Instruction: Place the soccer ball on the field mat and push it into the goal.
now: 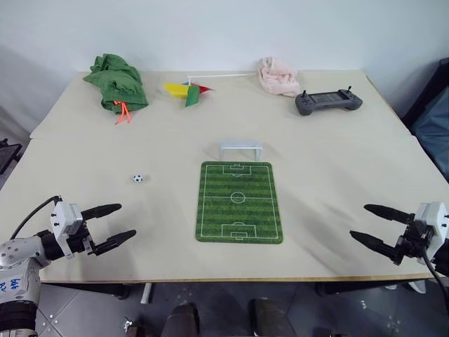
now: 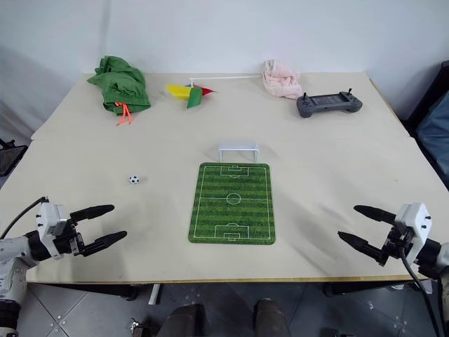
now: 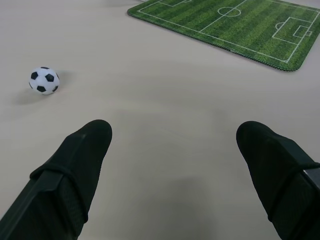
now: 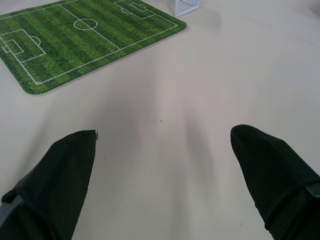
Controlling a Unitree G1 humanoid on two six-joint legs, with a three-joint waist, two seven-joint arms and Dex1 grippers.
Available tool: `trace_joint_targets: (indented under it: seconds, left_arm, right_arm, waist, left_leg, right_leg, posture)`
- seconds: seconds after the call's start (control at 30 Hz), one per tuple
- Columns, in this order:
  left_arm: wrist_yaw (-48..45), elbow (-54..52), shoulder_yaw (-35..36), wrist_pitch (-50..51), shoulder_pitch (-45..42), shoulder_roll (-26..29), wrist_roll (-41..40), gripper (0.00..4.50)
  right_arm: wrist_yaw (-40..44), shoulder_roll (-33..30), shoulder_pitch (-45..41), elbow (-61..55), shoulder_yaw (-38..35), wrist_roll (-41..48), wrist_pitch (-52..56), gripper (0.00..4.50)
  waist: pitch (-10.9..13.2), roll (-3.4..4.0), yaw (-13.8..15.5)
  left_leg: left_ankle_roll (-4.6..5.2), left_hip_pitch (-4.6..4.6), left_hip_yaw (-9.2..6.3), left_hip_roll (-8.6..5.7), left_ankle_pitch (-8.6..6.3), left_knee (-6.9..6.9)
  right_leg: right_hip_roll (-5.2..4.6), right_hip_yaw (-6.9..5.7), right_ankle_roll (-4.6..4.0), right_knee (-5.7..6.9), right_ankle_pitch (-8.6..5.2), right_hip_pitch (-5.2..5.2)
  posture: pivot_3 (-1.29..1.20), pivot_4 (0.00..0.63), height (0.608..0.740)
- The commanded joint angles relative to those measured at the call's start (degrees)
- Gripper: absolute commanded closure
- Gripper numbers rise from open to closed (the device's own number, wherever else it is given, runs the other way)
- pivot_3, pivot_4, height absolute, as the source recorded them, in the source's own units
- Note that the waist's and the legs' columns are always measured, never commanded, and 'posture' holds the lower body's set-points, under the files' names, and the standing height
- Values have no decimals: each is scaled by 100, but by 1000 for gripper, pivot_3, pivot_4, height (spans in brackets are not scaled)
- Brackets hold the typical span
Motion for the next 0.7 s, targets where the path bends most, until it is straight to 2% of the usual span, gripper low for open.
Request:
trace_joint_targets:
  seconds: [0.03,0.7]
  left_arm:
    - [-24,-49,74,-73,-28,29,-23,15]
    - [407,-287,97,-4,-190,73,47,15]
  right_arm:
    - [33,-96,-32,0,-71,8,-89,0]
    - [318,-56,-202,-59,-103,164,-62,0]
  waist:
    - [0,0,0]
    - [0,0,1]
  left_leg:
    - [0,0,0,0,0,0]
    - [-3,0,1,4,-2,0]
  right_leg:
    - [0,0,2,0,1,0]
    - [4,0,10,0,5,0]
  posture:
    - [0,150,740]
    - [0,150,740]
